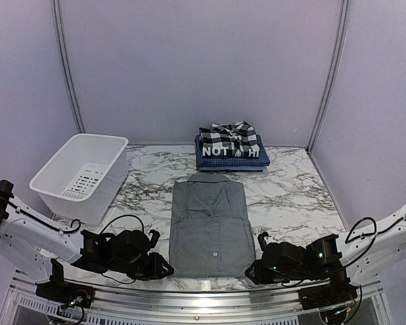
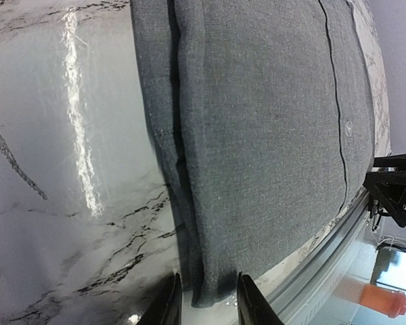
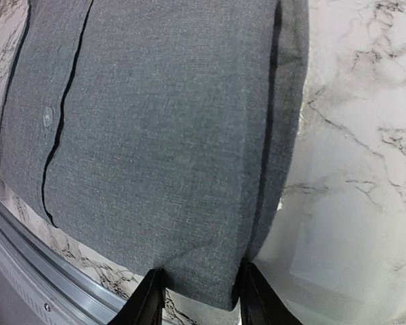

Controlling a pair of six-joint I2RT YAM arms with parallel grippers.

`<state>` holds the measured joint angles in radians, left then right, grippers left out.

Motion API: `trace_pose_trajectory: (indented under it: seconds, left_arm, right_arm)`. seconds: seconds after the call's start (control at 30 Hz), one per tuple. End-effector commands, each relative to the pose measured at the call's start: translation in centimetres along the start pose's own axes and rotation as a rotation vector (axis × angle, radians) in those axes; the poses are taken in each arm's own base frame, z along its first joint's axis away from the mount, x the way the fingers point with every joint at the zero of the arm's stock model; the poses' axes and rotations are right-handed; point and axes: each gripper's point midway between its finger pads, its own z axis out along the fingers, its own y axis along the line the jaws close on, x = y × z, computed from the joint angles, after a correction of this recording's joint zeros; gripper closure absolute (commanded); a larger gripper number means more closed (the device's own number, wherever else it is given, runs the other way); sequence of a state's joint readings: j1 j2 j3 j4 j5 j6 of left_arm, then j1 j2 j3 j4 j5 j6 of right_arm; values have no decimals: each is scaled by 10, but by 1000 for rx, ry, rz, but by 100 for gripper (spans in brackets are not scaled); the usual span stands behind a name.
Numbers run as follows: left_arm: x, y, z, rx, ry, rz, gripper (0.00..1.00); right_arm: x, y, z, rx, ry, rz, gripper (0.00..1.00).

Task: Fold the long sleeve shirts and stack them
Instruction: Pick up the 2/3-rectangle-folded shirt from the center of the board.

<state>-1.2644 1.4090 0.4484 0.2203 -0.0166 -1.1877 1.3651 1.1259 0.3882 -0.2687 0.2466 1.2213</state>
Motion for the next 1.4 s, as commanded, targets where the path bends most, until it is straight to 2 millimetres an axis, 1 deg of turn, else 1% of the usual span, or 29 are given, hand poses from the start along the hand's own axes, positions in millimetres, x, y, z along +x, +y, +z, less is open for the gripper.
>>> trace_pose_trajectory:
  seconds: [0.0,0.13,0.3,0.33,0.43,0.5,0.7,0.9,1.03,1.13,1.2,1.37]
  left_arm:
    - [8,3,5,-25,32,-7,70]
    - [19,9,6,-32,79,-49,71]
    - [25,11,6,-37,99,-76,71]
    - [26,10,6,-34,104,-80,72]
    - [26,9,6,-30,108,-92,72]
    - [27,9,7,-35,110,-96,73]
    - [31,14,11,-56,128,-110,80]
    - [29,15,10,-55,117,-112,89]
    - [29,16,12,-62,116,-114,96]
    - [28,14,12,-57,117,-110,98]
    - [28,12,11,-51,115,-108,98]
    - [28,11,8,-43,115,-112,100]
  right_arm:
    - [7,-11,5,43,20,9,64]
    - [11,-13,4,49,39,16,69]
    - [15,-13,0,45,49,20,69]
    - [15,-13,0,45,52,22,69]
    - [15,-13,-2,53,53,15,63]
    - [15,-14,-2,55,51,19,63]
    - [17,-19,-3,54,52,36,63]
    - [22,-25,-4,63,61,34,63]
    - [23,-25,-3,64,66,27,63]
    - [22,-20,-3,53,69,18,68]
    - [23,-19,-2,54,72,15,74]
    - [22,-15,-2,62,75,8,93]
